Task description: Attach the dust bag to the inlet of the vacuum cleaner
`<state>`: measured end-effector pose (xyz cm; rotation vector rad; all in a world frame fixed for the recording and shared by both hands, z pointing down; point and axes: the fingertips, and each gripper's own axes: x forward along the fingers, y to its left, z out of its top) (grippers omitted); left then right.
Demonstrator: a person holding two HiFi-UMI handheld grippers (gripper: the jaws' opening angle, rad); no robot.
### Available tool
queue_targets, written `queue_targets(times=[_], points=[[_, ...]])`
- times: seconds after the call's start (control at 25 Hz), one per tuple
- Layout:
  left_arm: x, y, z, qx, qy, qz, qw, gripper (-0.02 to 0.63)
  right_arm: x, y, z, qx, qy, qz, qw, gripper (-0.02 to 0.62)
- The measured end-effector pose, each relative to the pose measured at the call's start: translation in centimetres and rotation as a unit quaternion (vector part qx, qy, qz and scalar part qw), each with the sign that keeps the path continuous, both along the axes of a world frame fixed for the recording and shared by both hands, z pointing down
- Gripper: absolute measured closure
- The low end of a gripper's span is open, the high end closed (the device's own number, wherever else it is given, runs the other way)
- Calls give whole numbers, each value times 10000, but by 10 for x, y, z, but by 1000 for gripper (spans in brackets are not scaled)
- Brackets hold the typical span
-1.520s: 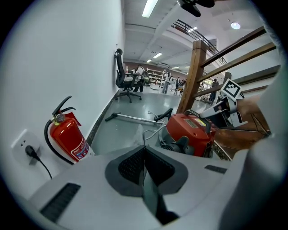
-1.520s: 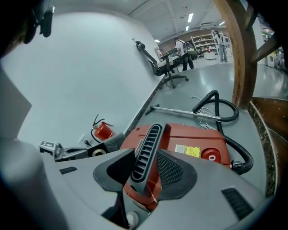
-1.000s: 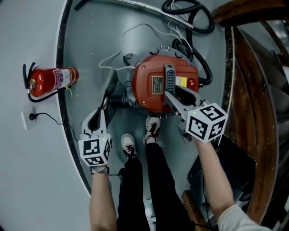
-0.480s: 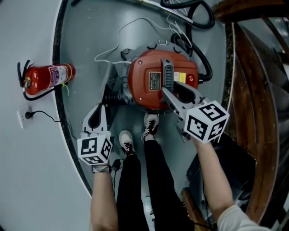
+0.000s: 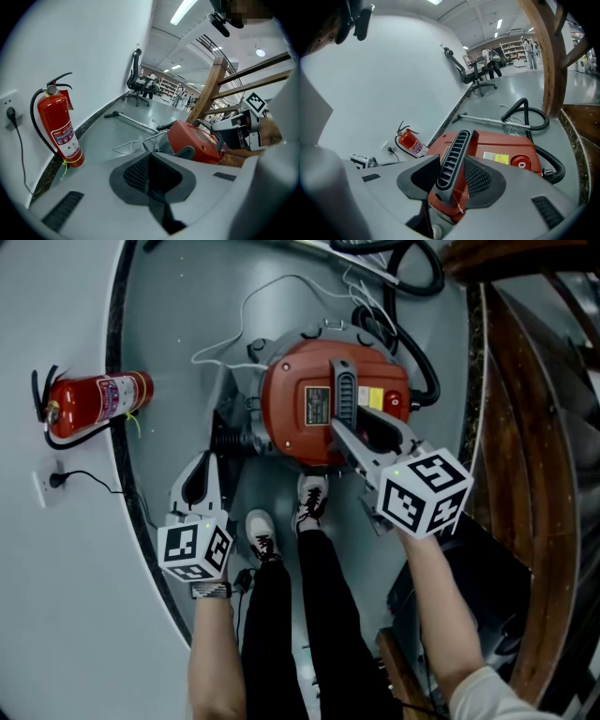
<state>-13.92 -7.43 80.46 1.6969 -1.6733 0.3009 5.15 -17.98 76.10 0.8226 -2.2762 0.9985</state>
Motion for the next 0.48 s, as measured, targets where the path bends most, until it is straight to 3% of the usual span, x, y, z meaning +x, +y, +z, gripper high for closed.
queue_targets(times=[0.32,0.48], points=[[5,-2,-3,36,-170,251,9995,600,-2,2,3,-19,39,-183,9998,431],[7,-3,-4,62,-66,232,9997,600,-2,2,3,-4,15,-191,9998,431]])
